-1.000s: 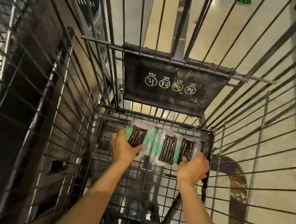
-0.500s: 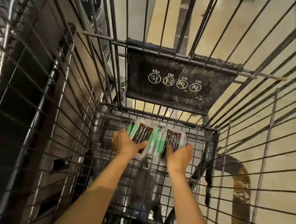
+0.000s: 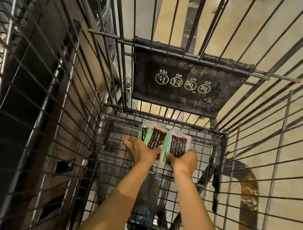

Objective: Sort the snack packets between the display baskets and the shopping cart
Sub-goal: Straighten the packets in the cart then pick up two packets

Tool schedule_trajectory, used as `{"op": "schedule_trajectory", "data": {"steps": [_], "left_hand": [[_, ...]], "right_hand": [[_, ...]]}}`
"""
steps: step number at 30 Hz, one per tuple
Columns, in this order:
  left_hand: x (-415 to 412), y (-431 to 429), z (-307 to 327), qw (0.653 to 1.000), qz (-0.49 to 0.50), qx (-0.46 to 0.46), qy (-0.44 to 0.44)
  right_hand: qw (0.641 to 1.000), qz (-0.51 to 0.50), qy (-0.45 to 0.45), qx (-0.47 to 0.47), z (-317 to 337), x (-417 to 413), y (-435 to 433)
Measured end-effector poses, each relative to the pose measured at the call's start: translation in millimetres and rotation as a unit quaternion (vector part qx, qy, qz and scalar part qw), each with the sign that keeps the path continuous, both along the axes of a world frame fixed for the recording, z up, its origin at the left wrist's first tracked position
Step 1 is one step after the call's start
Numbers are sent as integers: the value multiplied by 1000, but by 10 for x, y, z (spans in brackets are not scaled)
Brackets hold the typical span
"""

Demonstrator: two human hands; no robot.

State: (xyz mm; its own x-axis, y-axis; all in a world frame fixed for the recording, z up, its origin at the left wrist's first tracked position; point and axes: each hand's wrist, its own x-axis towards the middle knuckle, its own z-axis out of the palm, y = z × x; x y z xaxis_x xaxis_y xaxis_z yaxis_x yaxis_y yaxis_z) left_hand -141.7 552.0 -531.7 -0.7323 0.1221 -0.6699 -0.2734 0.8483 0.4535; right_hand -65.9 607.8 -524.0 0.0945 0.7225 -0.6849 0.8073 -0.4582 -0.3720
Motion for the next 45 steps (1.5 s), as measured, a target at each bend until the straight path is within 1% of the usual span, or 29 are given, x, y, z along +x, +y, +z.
{"op": "schedule_trajectory", "data": {"steps": [4,8,11,15,17,19,20,22,24,25,28,29,31,33,37,41,43,45], "left_hand": [[25,9,24,997,-59,-48,17],[33,-3,44,993,-85,-68,36],[126,37,75,992,-103,-61,48],[127,99,111,995,-88,-50,26],[88,107,146,995,-88,-54,11],[92,118,186,995,-87,-52,5],[116,134,208,996,-77,-46,5],[189,186,260,997,-58,-47,3],[210,234,290,998,-46,-49,-8],[197,239,287,998,-38,-37,-17],[92,192,252,998,-27,1,-54],[53,168,239,997,-30,10,-75],[-2,132,221,991,-30,36,-127],[-25,115,220,985,-30,60,-157],[55,37,207,976,-28,115,-180],[-44,-231,236,966,38,170,-190],[-185,-427,307,952,84,196,-218],[-309,-604,419,935,109,220,-256]], "right_hand": [[1000,-5,-2,-3,20,41,5],[1000,-18,10,-23,22,40,49],[999,-23,10,-24,60,23,20],[999,-28,28,6,80,47,-24],[998,-45,48,17,51,48,-54],[992,-103,71,12,63,26,-122],[984,-150,95,13,43,21,-172],[973,-192,129,17,46,42,-223],[974,-190,116,24,26,100,-262],[972,-191,134,31,20,130,-268],[990,-60,114,55,22,219,-226],[989,-55,132,37,29,246,-194],[982,-71,175,-7,29,284,-123],[966,-111,229,-47,43,318,-71],[954,-131,258,-74,31,382,-5],[920,-195,322,-108,64,535,-1],[897,-231,355,-125,113,622,3],[883,-247,373,-140,207,662,12]]}}
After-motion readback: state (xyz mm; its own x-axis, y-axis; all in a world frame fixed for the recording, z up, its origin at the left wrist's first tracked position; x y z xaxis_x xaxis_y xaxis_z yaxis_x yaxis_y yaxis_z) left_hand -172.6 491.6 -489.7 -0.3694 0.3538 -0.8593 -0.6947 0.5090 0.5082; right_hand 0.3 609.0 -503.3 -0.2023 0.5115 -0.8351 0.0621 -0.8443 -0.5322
